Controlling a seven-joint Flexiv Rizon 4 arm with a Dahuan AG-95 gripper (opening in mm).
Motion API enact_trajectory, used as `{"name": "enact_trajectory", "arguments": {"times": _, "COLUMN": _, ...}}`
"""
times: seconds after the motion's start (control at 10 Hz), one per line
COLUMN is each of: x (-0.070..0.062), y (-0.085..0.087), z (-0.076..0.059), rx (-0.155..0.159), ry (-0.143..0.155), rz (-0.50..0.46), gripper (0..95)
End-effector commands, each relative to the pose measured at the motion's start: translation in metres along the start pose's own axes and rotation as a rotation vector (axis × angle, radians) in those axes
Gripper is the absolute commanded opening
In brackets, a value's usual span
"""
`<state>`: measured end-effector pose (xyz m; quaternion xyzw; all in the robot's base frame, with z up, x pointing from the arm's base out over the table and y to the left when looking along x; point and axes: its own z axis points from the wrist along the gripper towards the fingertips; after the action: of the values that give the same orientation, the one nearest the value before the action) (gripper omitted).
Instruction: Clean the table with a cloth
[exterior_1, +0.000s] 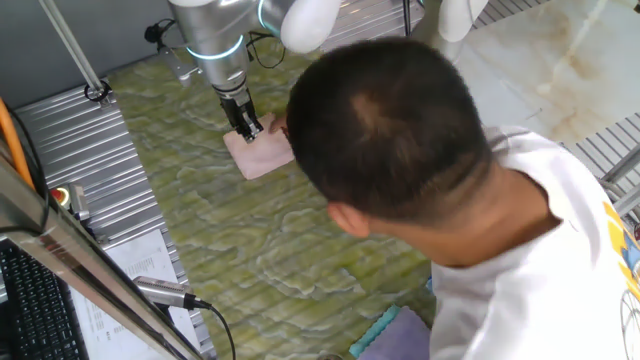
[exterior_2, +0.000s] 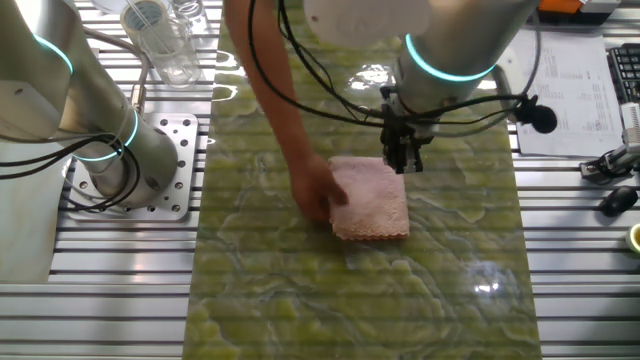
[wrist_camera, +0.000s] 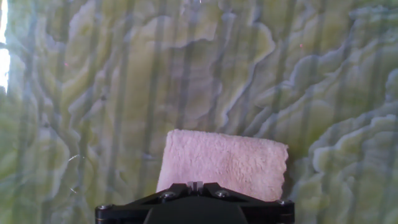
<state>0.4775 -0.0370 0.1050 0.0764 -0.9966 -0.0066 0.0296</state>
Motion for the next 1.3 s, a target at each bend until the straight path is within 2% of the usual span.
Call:
{"name": "enact_trajectory", "arguments": {"times": 0.1, "x": -0.001, "y": 0.0, "z": 0.001, "rx": 0.0, "ry": -0.001, "rz": 0.0, "gripper": 0.0}}
{"name": "enact_trajectory", "arguments": {"times": 0.2, "x": -0.001, "y": 0.0, "z": 0.001, "rx": 0.001, "ry": -0.006, "rz": -0.01, "gripper": 0.0}}
{"name": "enact_trajectory", "arguments": {"times": 0.3, "x": -0.005, "y": -0.001, "z": 0.0, "rx": 0.004, "ry": -0.025, "rz": -0.045, "gripper": 19.0}}
{"name": "enact_trajectory", "arguments": {"times": 0.4, "x": -0.009, "y": -0.002, "z": -0.002, "rx": 0.003, "ry": -0.026, "rz": -0.053, "gripper": 19.0}}
{"name": "enact_trajectory", "arguments": {"times": 0.6, "x": -0.029, "y": -0.004, "z": -0.008, "rx": -0.009, "ry": -0.017, "rz": -0.059, "gripper": 19.0}}
{"name": "enact_trajectory", "arguments": {"times": 0.8, "x": -0.029, "y": -0.004, "z": -0.008, "rx": -0.012, "ry": -0.025, "rz": -0.035, "gripper": 19.0}}
{"name": "enact_trajectory", "arguments": {"times": 1.0, "x": -0.029, "y": -0.004, "z": -0.008, "rx": -0.011, "ry": -0.034, "rz": 0.03, "gripper": 19.0}}
{"name": "enact_trajectory", "arguments": {"times": 1.1, "x": -0.029, "y": -0.004, "z": -0.008, "rx": -0.006, "ry": -0.037, "rz": 0.074, "gripper": 38.0}}
{"name": "enact_trajectory", "arguments": {"times": 1.3, "x": -0.026, "y": -0.003, "z": -0.007, "rx": -0.001, "ry": -0.034, "rz": 0.073, "gripper": 38.0}}
